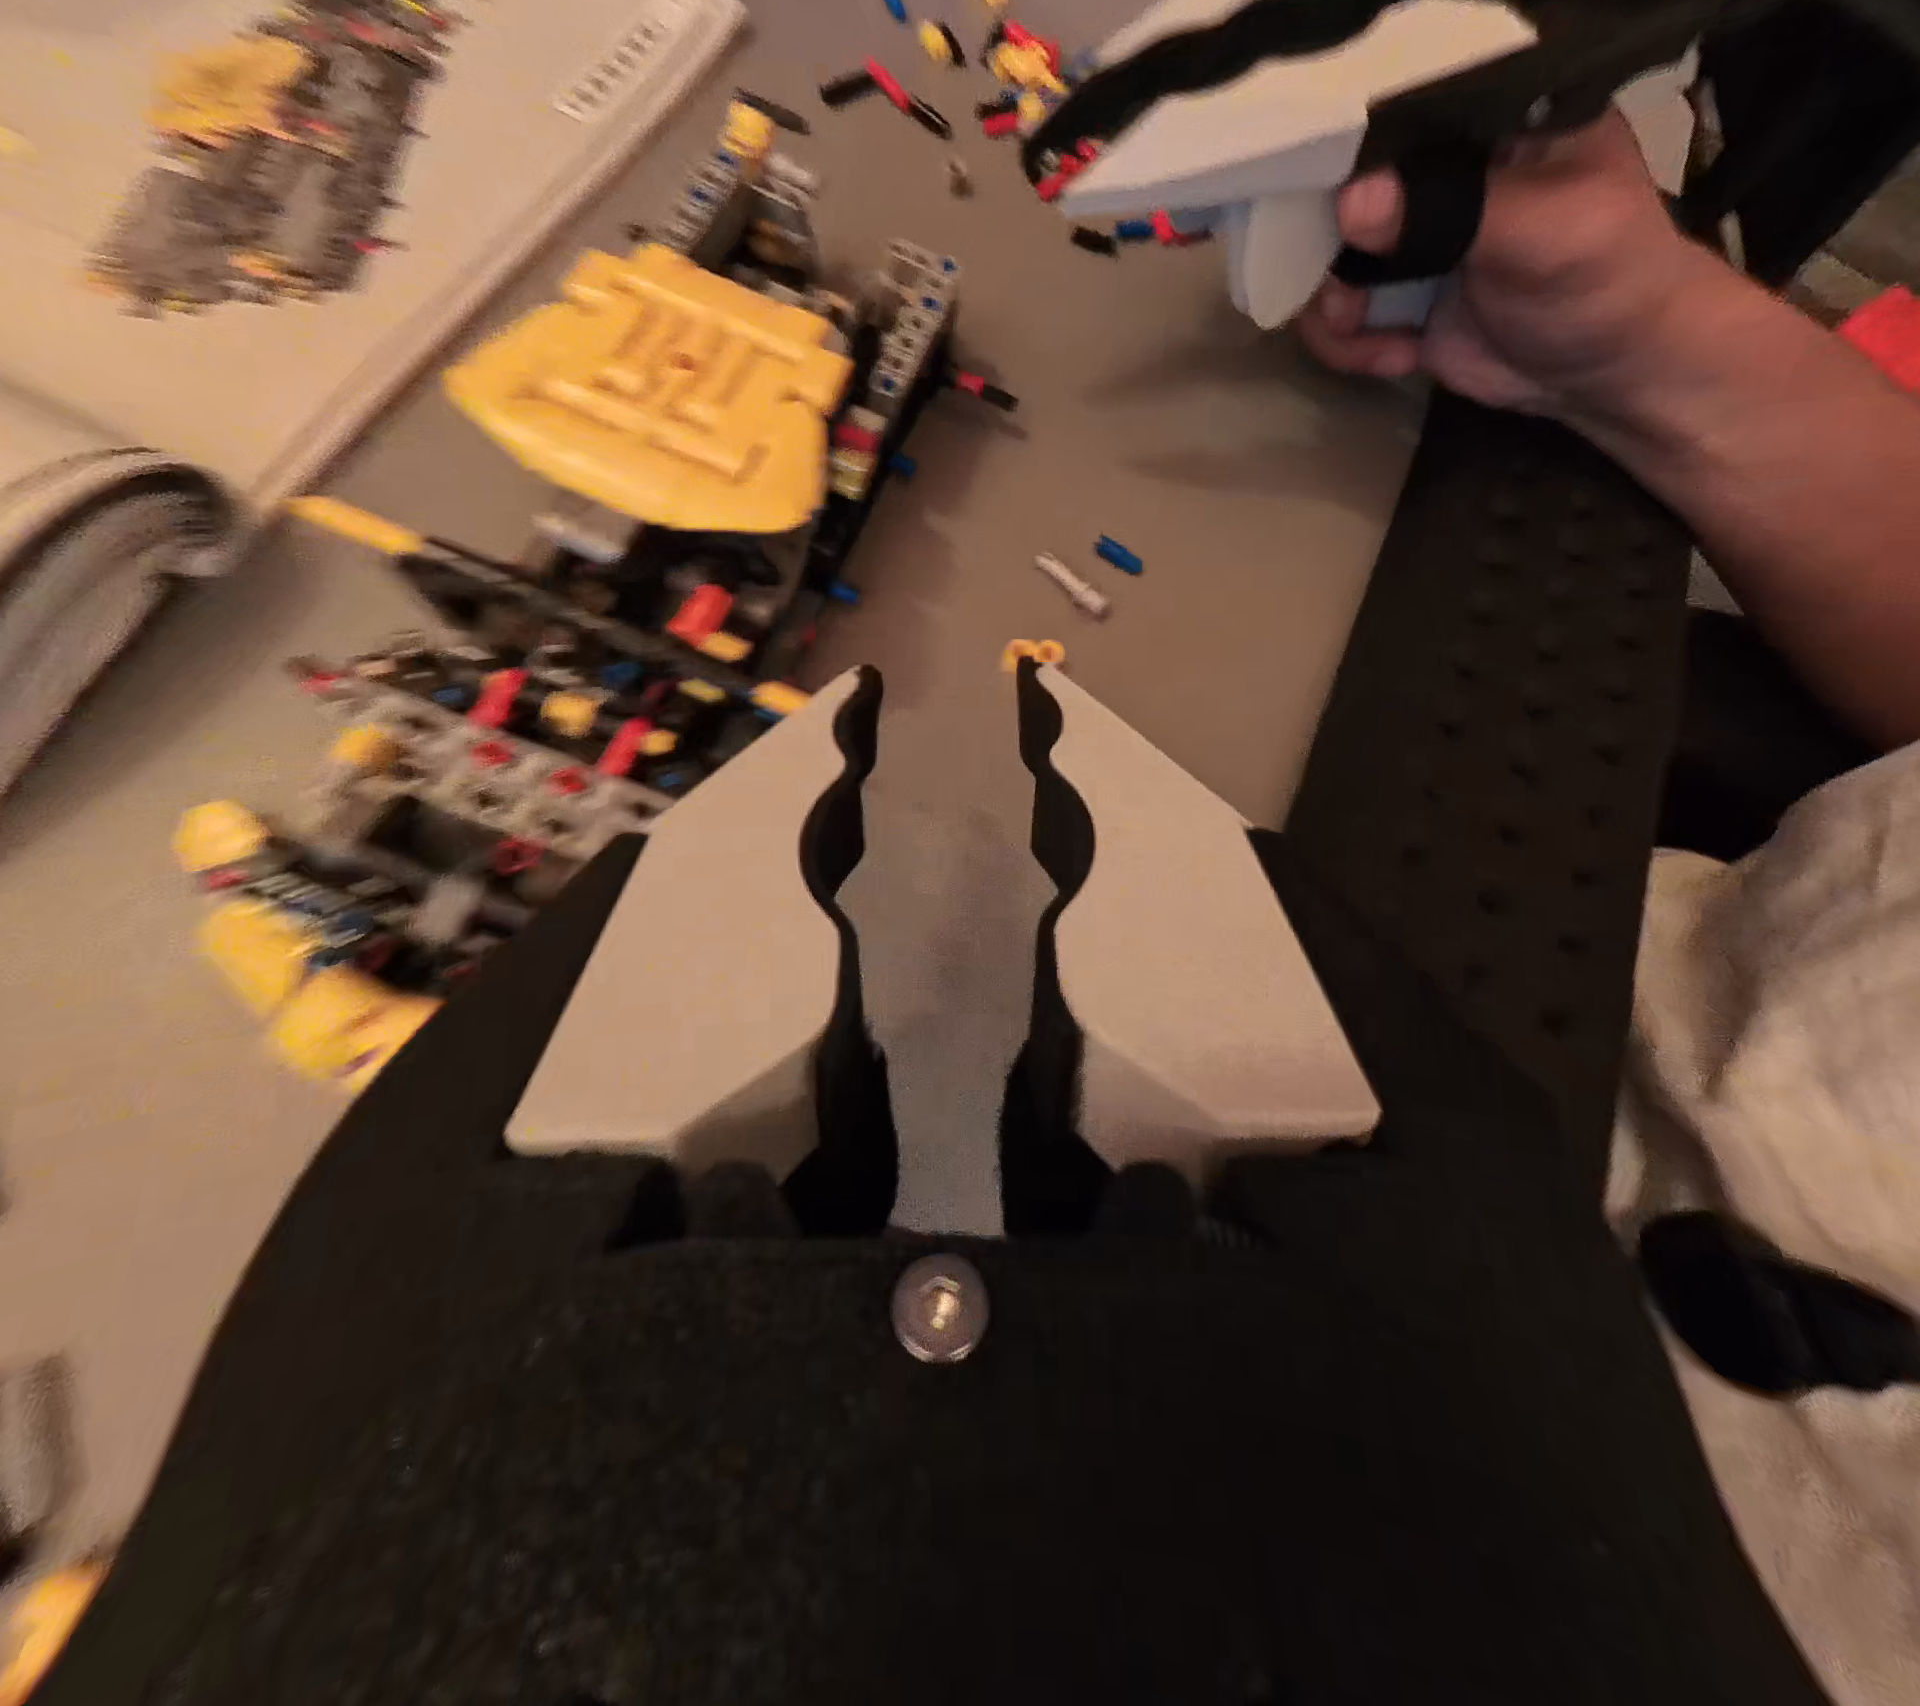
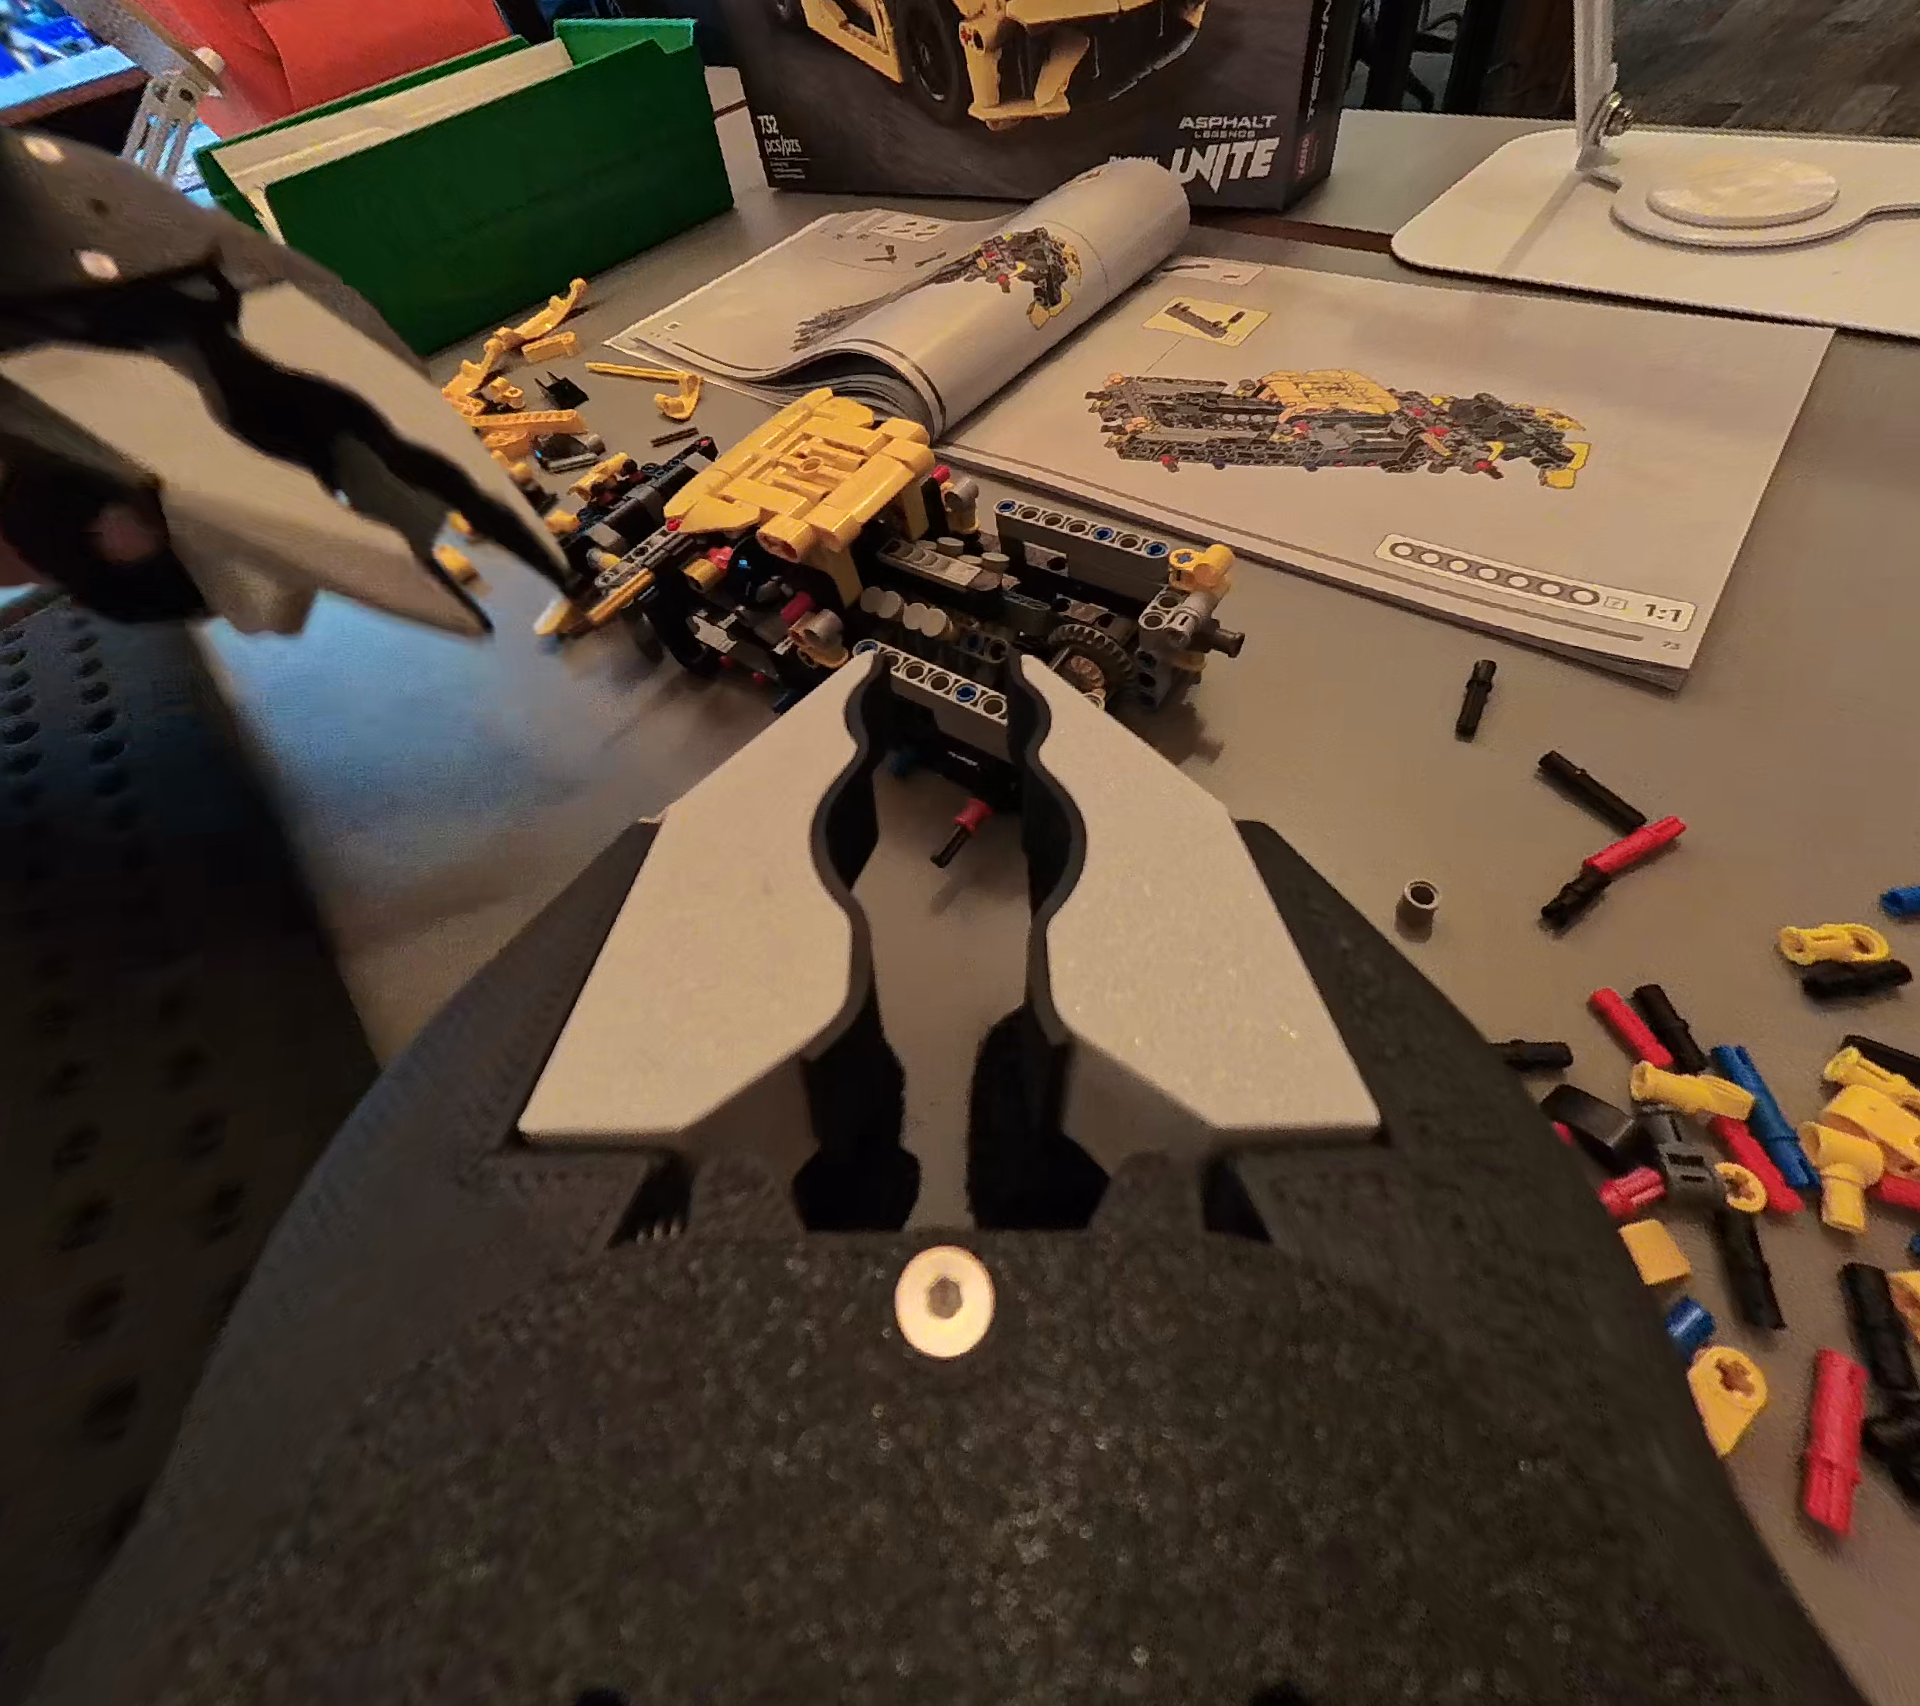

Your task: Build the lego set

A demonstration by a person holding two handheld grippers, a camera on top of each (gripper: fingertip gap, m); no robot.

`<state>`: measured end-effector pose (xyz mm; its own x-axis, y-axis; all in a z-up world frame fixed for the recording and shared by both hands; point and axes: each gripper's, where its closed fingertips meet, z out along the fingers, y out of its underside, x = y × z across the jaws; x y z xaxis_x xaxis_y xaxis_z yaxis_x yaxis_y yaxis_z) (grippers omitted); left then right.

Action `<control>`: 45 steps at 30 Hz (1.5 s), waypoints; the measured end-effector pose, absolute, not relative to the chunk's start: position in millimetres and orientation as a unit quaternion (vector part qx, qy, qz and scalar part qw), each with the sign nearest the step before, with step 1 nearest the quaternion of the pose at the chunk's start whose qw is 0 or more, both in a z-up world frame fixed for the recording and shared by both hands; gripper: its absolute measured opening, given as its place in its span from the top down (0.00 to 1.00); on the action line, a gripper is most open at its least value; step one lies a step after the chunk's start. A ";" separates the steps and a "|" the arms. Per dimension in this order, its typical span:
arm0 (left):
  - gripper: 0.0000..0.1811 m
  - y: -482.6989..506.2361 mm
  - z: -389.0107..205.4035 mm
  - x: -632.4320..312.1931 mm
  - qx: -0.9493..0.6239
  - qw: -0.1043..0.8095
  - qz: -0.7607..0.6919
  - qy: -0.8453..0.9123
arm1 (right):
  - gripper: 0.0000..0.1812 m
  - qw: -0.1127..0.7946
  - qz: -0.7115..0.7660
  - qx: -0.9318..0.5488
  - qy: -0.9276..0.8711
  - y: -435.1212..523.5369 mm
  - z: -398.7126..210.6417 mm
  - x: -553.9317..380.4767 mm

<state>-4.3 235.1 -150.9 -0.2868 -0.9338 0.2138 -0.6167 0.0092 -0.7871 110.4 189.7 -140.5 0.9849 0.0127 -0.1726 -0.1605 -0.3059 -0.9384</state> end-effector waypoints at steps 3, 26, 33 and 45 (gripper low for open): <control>0.86 287.4 -120.8 -12.7 -0.573 0.269 -0.424 0.648 | 0.88 0.584 0.071 -0.808 0.045 190.2 -142.4 109.6; 0.85 524.4 -133.7 -14.3 -0.764 0.417 -0.303 0.388 | 0.89 0.582 0.089 -0.807 0.055 191.6 -144.8 114.8; 0.85 536.6 -139.5 -30.3 -0.771 0.427 -0.292 0.370 | 0.88 0.576 0.090 -0.810 0.054 192.5 -147.9 115.2; 0.86 532.0 -147.6 -28.4 -0.767 0.429 -0.275 0.391 | 0.89 0.565 0.078 -0.820 0.043 193.7 -153.3 112.7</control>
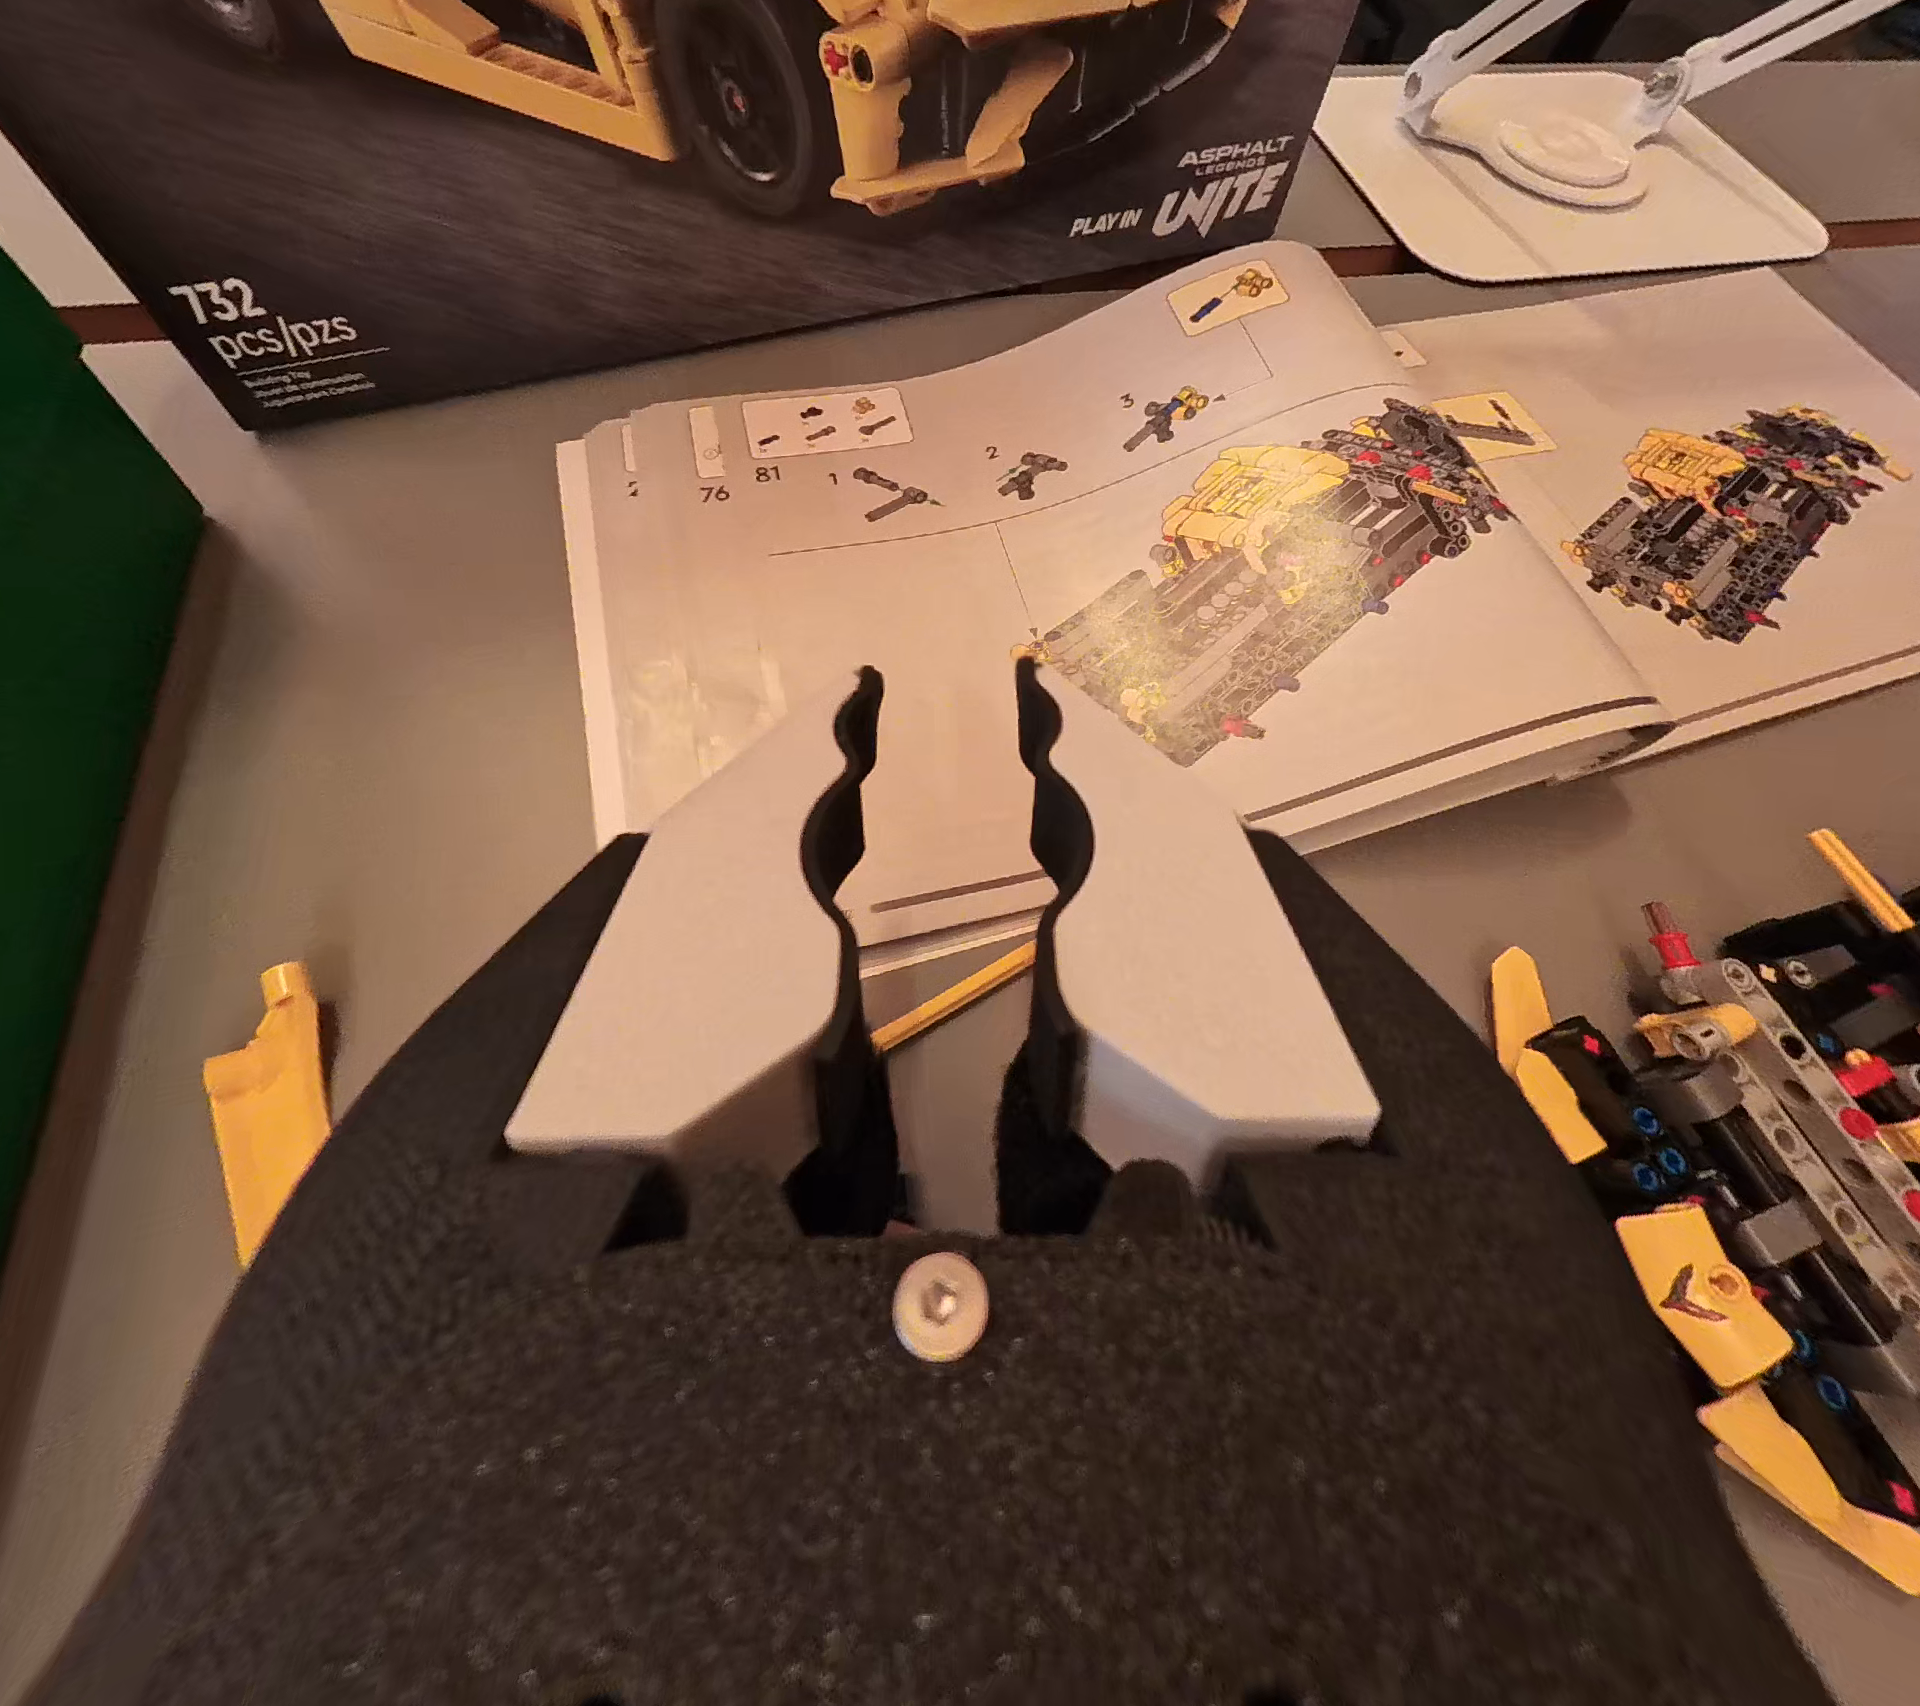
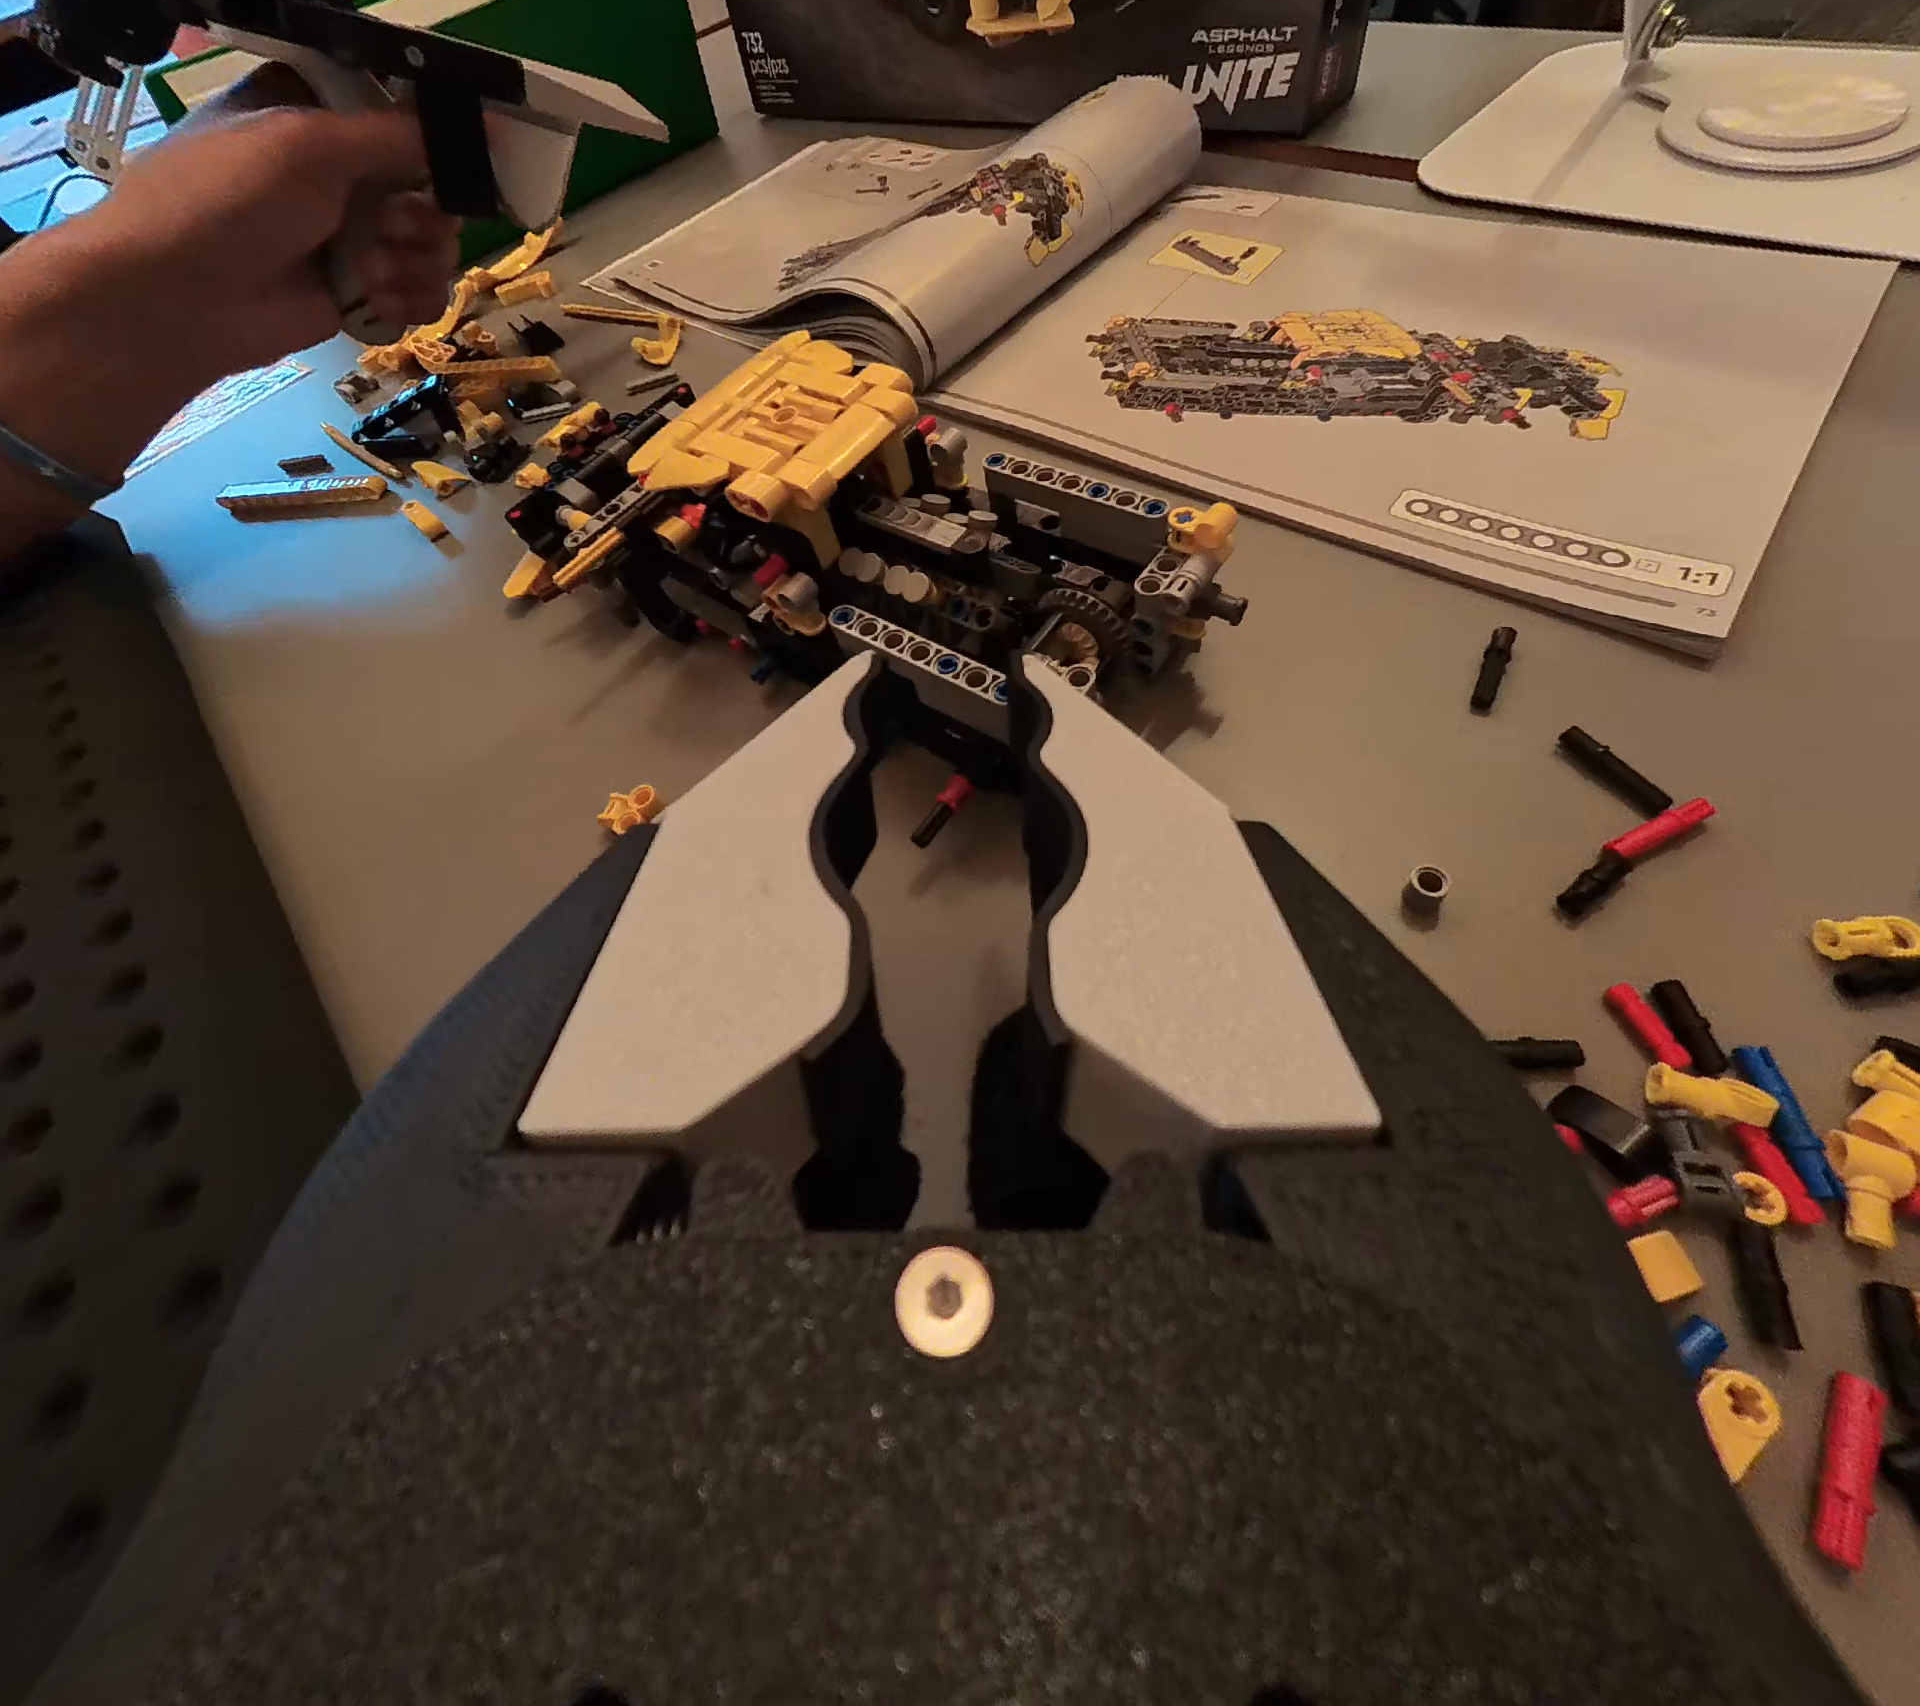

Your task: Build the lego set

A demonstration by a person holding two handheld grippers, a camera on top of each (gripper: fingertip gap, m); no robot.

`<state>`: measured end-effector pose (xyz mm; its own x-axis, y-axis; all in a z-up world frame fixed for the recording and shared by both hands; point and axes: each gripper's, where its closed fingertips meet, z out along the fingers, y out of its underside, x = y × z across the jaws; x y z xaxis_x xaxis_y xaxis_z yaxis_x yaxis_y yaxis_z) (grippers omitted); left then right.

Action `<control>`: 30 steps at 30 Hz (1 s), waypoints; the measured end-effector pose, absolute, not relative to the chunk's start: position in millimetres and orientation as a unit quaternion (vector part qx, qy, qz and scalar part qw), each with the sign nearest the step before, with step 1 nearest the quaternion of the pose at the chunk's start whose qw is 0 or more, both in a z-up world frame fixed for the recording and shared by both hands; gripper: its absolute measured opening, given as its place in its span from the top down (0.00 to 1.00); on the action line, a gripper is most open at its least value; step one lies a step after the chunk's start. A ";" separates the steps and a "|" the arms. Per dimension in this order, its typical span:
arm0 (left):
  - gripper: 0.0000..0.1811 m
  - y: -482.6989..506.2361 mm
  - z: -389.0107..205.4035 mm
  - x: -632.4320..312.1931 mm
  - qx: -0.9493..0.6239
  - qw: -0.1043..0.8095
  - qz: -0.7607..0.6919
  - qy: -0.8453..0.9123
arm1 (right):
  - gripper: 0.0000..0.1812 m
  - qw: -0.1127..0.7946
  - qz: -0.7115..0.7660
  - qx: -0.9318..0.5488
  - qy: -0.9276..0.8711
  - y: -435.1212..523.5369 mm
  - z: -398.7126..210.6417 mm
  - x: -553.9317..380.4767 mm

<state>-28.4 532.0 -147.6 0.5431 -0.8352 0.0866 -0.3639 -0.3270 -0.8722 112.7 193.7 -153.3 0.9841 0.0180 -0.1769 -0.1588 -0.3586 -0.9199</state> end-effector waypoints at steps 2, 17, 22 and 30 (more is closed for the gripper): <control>0.86 531.1 -147.1 -27.3 -0.764 0.431 -0.274 0.395 | 0.88 0.563 0.078 -0.821 0.042 193.7 -153.9 112.3; 0.85 525.6 -112.6 -93.0 -0.748 0.386 -0.277 0.464 | 0.88 0.560 0.083 -0.823 0.041 194.2 -155.0 110.7; 0.85 494.2 -125.5 -129.4 -0.705 0.347 -0.259 0.561 | 0.89 0.550 0.076 -0.831 0.032 195.2 -159.5 107.9; 0.86 486.2 -171.3 -193.5 -0.733 0.296 -0.140 0.596 | 0.89 0.548 0.080 -0.832 0.034 195.9 -160.4 108.4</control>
